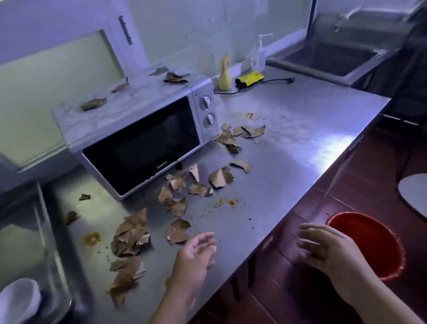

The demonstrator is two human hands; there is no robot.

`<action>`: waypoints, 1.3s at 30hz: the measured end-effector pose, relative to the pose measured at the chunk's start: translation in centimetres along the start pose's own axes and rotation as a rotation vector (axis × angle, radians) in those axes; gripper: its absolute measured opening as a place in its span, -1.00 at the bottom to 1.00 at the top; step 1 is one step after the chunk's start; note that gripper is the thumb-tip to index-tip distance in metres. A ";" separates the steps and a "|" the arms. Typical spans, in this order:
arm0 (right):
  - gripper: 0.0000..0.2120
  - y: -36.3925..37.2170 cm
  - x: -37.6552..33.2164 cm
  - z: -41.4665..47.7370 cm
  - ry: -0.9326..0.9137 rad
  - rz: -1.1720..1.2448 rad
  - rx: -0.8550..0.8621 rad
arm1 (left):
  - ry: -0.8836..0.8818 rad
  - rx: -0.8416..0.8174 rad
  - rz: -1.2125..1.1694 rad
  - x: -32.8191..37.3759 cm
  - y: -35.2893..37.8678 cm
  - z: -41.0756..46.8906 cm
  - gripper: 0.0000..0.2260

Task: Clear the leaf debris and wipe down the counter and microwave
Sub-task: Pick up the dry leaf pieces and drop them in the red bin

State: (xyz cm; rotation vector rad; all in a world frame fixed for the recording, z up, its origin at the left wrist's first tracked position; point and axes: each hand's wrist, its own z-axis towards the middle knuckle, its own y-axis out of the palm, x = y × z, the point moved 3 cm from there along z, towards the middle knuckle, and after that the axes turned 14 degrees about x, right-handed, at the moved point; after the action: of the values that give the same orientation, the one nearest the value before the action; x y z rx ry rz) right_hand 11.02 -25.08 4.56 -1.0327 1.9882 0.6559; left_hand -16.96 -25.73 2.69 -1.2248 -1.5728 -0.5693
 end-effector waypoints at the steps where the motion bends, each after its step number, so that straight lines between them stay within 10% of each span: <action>1: -0.81 -0.9 -0.4 0.9 0.009 0.006 0.007 | -0.004 -0.005 0.001 0.1 1.2 -0.3 -0.80; 39: -0.82 11.5 -20.4 35.8 0.058 -0.332 -0.023 | -0.083 0.027 0.088 13.7 27.2 27.1 -0.78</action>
State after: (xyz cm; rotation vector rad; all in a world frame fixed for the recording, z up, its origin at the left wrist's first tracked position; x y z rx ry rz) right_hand 23.23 15.88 2.43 -1.3705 1.8019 0.4728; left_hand -3.37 12.59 -0.60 -1.3042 -1.5821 -0.4444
